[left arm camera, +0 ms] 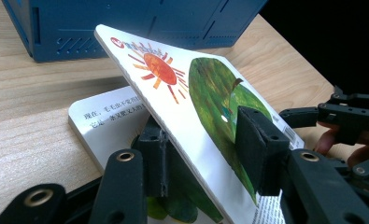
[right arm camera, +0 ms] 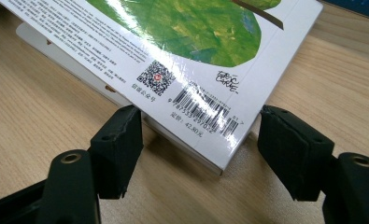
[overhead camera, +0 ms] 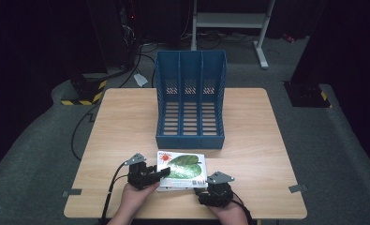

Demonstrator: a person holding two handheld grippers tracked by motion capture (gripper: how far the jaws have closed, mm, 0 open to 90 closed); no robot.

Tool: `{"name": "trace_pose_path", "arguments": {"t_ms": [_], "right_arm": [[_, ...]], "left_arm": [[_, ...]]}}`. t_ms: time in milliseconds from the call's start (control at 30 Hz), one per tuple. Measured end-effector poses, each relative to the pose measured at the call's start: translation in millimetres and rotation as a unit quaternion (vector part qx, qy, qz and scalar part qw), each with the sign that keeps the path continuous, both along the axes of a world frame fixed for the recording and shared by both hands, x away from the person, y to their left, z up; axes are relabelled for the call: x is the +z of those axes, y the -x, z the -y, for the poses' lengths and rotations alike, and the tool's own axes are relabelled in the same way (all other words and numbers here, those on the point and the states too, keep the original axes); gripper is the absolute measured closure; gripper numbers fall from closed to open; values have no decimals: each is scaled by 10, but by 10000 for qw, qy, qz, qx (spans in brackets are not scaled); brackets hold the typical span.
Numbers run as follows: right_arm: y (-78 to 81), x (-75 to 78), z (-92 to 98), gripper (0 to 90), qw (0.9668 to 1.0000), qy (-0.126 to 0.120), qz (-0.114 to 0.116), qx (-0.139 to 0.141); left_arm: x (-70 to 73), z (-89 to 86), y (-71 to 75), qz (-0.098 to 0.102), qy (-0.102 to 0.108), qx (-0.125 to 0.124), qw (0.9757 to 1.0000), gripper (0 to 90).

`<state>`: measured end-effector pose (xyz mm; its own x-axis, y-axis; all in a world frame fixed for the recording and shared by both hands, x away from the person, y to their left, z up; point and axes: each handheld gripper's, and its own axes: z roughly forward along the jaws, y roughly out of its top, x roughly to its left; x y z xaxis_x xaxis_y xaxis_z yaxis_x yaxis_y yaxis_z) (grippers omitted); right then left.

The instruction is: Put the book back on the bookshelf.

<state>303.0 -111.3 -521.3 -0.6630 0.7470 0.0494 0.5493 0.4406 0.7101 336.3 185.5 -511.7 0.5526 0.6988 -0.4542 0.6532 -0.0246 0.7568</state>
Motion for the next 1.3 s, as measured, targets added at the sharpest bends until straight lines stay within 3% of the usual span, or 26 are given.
{"name": "trace_pose_path", "arguments": {"t_ms": [433,633,800,933,1033,1100,1200,1300], "right_arm": [[55,91,105,321,9997,-147,172,-104],[1,126,141,393,9991,-173,387,-58],[-167,221,106,388,9991,-141,371,-143],[-282,257,64,391,9984,-368,310,-307],[-304,192,79,399,9975,-579,252,-324],[-313,179,90,398,9979,-560,154,-271],[-295,163,147,410,9967,-718,212,-304],[-278,131,151,393,9970,-658,339,-238]], "left_arm": [[-28,-14,-7,54,-156,-112,9998,545],[-41,-25,5,91,-242,-168,9995,541],[-22,-40,15,208,-326,-295,9988,558],[12,-53,38,396,-434,-427,9974,578],[35,-47,55,562,-482,-484,9961,585],[47,-43,69,655,-533,-521,9951,587],[67,-42,78,769,-589,-580,9936,589],[91,-34,99,871,-637,-605,9923,592]]}}
